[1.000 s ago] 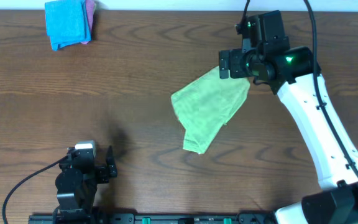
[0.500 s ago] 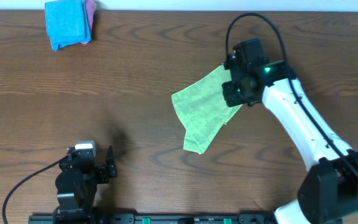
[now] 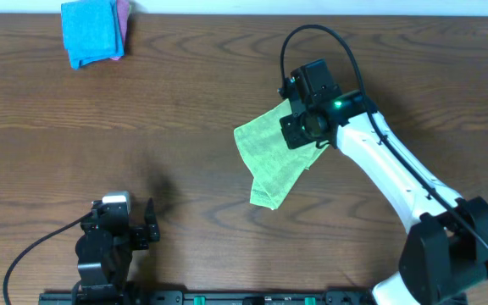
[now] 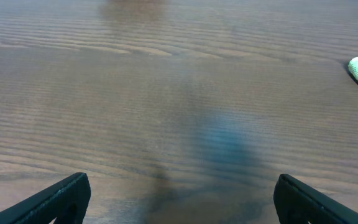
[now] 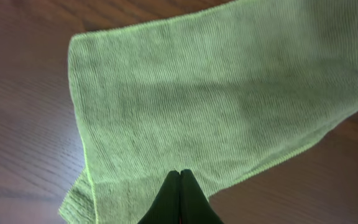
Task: Fold the cloth
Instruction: 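Hold the hanging cloth with the right gripper while the left arm rises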
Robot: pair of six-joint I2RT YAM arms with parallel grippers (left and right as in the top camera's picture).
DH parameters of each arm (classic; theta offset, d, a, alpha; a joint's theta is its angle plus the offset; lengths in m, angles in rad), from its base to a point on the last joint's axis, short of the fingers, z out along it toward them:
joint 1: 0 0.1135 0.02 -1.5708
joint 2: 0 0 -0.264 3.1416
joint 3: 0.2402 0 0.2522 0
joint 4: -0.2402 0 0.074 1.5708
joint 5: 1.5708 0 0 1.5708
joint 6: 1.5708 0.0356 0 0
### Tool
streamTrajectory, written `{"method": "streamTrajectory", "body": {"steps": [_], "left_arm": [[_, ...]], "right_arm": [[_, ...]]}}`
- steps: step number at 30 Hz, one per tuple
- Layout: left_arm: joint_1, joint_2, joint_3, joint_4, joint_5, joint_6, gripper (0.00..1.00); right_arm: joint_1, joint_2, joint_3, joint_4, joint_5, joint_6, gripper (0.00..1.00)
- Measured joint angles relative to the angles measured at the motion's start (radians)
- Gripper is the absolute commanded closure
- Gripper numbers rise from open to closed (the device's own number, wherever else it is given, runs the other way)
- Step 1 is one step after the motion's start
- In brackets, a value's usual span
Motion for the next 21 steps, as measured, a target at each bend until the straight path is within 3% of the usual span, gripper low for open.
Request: {"method": "streamTrajectory", "body": {"steps": [3,4,6,7,10,13,21], "left_arm": [[0.000,0.000,0.000,0.005,-0.003,0.005,0.05],[0.000,0.000,0.000,0.021,-0.011,0.016,0.05],[0.000,0.000,0.000,0.047,-0.018,0.027,0.05],[0.000,0.000,0.000,0.051,-0.020,0.029,0.04],[0.000,0.000,0.000,0.055,-0.020,0.031,0.05],[0.000,0.000,-0.003,0.153,0.005,0.008,0.05],[0.000,0.000,-0.010,0.580,0.173,-0.302,0.05]], "right_arm": [[0.000,0.000,0.000,-0.023,0.003,-0.016,0.99],[0.000,0.000,0.000,-0.023,0.005,-0.020,0.85],[-0.005,0.000,0.000,-0.024,0.005,-0.028,0.23],[-0.009,0.000,0.000,-0.025,0.007,-0.028,0.01],[-0.045,0.000,0.000,-0.034,0.006,-0.029,0.01],[-0.090,-0.008,0.000,-0.050,0.008,-0.025,0.01],[-0.165,-0.245,-0.002,-0.184,-0.050,-0.015,0.01]]}}
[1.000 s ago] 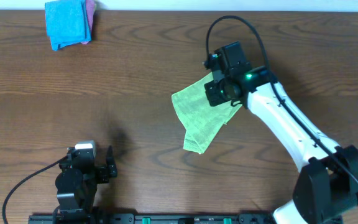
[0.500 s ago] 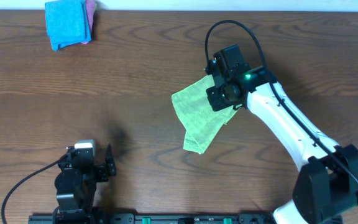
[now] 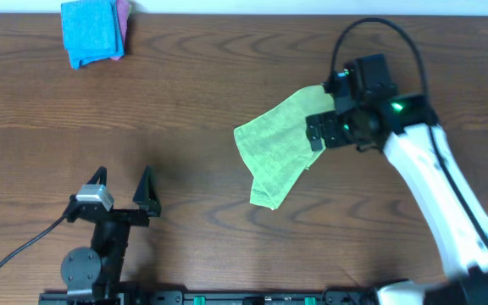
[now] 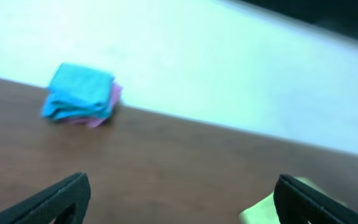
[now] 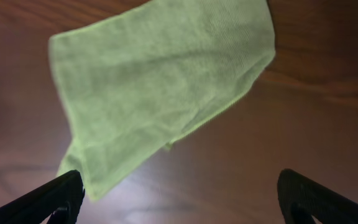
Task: Fold the cloth
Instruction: 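Hold the hanging cloth with the right gripper while the left arm rises, then reach the left gripper to the cloth's left corner and grasp it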
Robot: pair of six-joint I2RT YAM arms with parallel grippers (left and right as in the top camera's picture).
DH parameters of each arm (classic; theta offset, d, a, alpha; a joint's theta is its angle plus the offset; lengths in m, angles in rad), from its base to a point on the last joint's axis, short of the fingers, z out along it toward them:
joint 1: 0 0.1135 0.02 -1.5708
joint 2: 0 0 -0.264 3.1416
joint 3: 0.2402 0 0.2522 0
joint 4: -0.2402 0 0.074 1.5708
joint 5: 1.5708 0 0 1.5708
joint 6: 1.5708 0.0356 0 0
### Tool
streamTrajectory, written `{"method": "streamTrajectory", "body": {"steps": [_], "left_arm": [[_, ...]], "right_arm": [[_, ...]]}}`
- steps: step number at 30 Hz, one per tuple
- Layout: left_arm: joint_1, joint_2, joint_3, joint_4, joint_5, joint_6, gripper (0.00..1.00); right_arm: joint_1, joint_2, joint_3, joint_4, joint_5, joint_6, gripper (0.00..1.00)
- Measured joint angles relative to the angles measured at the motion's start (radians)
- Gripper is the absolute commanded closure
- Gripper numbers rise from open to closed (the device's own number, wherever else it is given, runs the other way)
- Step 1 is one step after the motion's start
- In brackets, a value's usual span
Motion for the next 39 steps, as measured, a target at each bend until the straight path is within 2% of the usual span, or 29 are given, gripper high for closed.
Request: {"method": "streamTrajectory", "body": {"steps": [6,9,11,14,18,20,23,27,28,31,34,35,36,37,39], "left_arm": [[-0.002,0.071,-0.007,0.269,0.163,0.013,0.05],[-0.023,0.254,-0.011,0.425,0.191,0.018,0.05],[-0.061,0.465,0.000,0.557,0.206,0.018,0.05],[-0.124,0.731,0.078,0.581,0.220,0.035,0.05],[-0.214,1.116,0.378,0.381,0.284,0.092,0.05],[-0.249,1.263,0.575,0.180,0.305,0.141,0.05],[-0.292,1.418,0.814,-0.058,0.294,0.224,0.05],[-0.351,1.563,1.036,-0.236,0.228,0.313,0.00],[-0.366,1.595,1.078,-0.260,0.212,0.328,0.07],[-0.412,1.683,1.155,-0.286,0.159,0.364,0.14],[-0.449,1.764,1.186,-0.285,0.107,0.378,0.32],[-0.464,1.801,1.189,-0.285,0.091,0.393,0.45],[-0.475,1.835,1.189,-0.289,0.075,0.389,0.78],[-0.480,1.856,1.189,-0.294,0.069,0.386,0.94],[-0.484,1.891,1.189,-0.311,0.064,0.381,0.94]], "right_arm": [[0.000,-0.254,-0.053,-0.010,-0.031,0.003,0.01],[0.000,-0.367,-0.145,0.046,-0.045,0.005,0.01],[0.000,-0.429,-0.231,0.091,-0.063,0.017,0.01],[0.000,-0.466,-0.317,0.137,-0.087,0.042,0.01],[0.000,-0.480,-0.352,0.148,-0.102,0.090,0.01],[-0.003,-0.483,-0.353,0.155,-0.106,0.122,0.01],[-0.038,-0.486,-0.353,0.163,-0.114,0.172,0.01],[-0.107,-0.496,-0.354,0.176,-0.119,0.214,0.01],[-0.123,-0.498,-0.354,0.178,-0.120,0.222,0.01],[-0.167,-0.503,-0.354,0.178,-0.124,0.240,0.01],[-0.192,-0.502,-0.354,0.178,-0.129,0.247,0.07],[-0.202,-0.503,-0.354,0.177,-0.132,0.254,0.10],[-0.208,-0.503,-0.354,0.177,-0.134,0.257,0.13],[-0.212,-0.502,-0.354,0.174,-0.136,0.257,0.15],[-0.219,-0.503,-0.354,0.165,-0.139,0.256,0.18]]}}
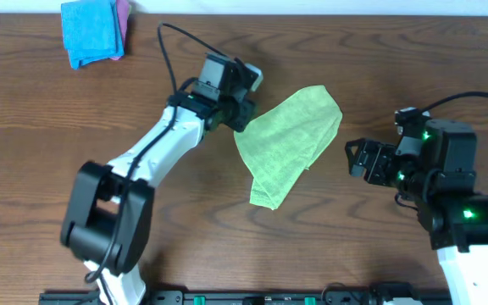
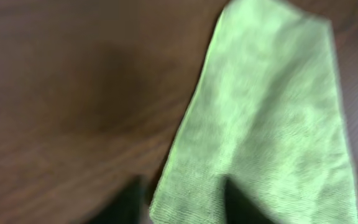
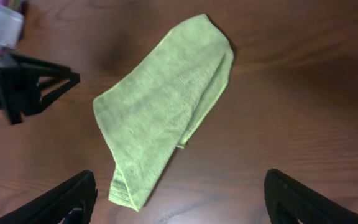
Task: Fold the cloth
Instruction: 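Reach the left gripper to the cloth's left corner and grasp it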
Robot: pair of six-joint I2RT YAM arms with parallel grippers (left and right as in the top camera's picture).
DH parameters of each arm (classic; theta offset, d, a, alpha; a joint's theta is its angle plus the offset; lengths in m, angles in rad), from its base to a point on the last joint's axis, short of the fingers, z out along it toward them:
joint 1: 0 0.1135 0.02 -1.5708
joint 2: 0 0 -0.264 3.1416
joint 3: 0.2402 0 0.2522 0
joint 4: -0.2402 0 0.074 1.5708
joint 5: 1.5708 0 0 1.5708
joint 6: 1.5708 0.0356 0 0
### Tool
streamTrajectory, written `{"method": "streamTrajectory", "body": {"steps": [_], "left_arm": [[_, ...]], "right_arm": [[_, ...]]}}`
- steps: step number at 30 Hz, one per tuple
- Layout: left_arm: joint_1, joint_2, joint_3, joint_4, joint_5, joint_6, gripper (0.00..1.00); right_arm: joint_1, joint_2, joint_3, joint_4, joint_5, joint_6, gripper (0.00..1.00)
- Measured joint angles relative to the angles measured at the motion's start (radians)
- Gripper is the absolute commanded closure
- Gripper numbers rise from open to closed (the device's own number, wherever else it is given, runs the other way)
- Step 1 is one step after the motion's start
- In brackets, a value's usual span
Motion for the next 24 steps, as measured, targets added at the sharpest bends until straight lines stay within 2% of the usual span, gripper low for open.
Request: {"method": "streamTrajectory", "body": {"steps": [9,24], "left_arm": [[0.000,0.013,0.000,-0.058,0.072,-0.004,0.94],[-0.013,0.116,0.000,-0.086,0.068,-0.005,0.94]], "right_arm": [[-0.003,0.000,0.000,-0.024,-0.004,-0.002,0.21],[-0.003,0.000,0.000,-0.054,-0.013,-0.003,0.23]]}}
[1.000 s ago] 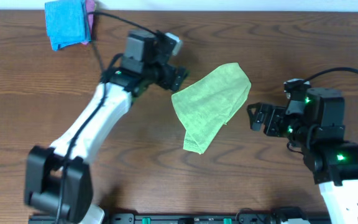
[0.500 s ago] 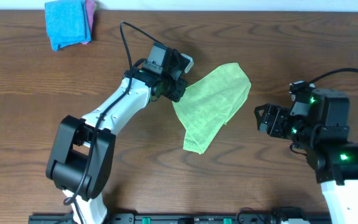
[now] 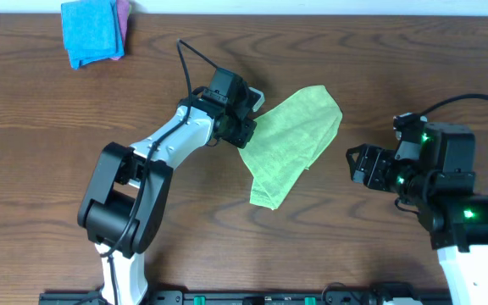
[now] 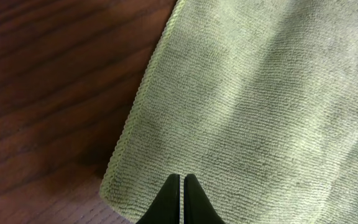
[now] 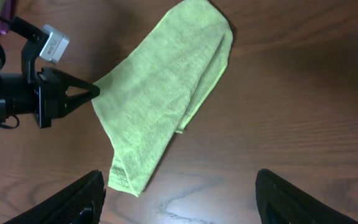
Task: Fold the cloth
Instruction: 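Reach the left gripper to the cloth's left corner and grasp it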
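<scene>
A light green cloth (image 3: 291, 144) lies partly folded on the dark wood table, running from the upper right down to a narrow end at the lower left. The right wrist view shows the whole cloth (image 5: 166, 93). My left gripper (image 3: 246, 134) sits at the cloth's left corner. Its black fingertips (image 4: 181, 177) are pressed together, shut on the cloth (image 4: 253, 93) just inside that corner. To the right of the cloth and apart from it, my right gripper (image 3: 358, 161) hangs above the table. Nothing lies between the wide-open fingers of my right gripper (image 5: 182, 205).
A stack of folded blue and pink cloths (image 3: 91, 30) lies at the far left back corner of the table (image 3: 41, 127). The left arm reaches across the middle of the table to the cloth.
My left gripper was open and blurred at the cloth's left corner; now it is shut on that corner. The right gripper and the cloth have hardly shifted.
First my right gripper was shut on the cloth's upper edge while the left arm sat at the front left. Then the right gripper was open, with the cloth spread toward the upper right. Later it stood off right, and the left gripper reached the left corner and shut.
</scene>
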Robot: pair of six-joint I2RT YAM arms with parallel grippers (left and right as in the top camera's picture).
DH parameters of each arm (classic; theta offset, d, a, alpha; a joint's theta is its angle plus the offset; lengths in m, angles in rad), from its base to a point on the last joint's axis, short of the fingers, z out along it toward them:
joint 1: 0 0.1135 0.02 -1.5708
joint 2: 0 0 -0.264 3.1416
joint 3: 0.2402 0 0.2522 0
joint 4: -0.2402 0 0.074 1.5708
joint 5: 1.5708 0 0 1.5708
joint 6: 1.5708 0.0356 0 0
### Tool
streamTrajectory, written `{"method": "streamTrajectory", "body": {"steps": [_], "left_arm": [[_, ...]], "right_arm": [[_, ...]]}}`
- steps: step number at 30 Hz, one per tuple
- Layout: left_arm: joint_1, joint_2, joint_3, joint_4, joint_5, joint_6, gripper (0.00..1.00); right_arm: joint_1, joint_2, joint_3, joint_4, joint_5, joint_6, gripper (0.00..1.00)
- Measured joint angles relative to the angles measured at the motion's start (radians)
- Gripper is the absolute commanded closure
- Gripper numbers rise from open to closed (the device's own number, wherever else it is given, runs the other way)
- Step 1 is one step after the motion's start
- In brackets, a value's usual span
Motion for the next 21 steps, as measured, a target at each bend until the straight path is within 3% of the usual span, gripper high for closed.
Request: {"method": "streamTrajectory", "body": {"steps": [17,21], "left_arm": [[-0.006,0.071,0.008,0.064,-0.113,0.000,0.94],[-0.013,0.078,0.014,0.100,-0.204,0.000,0.94]], "right_arm": [[0.000,0.000,0.000,-0.036,-0.040,-0.003,0.24],[0.000,0.000,0.000,-0.077,-0.042,-0.009,0.26]]}}
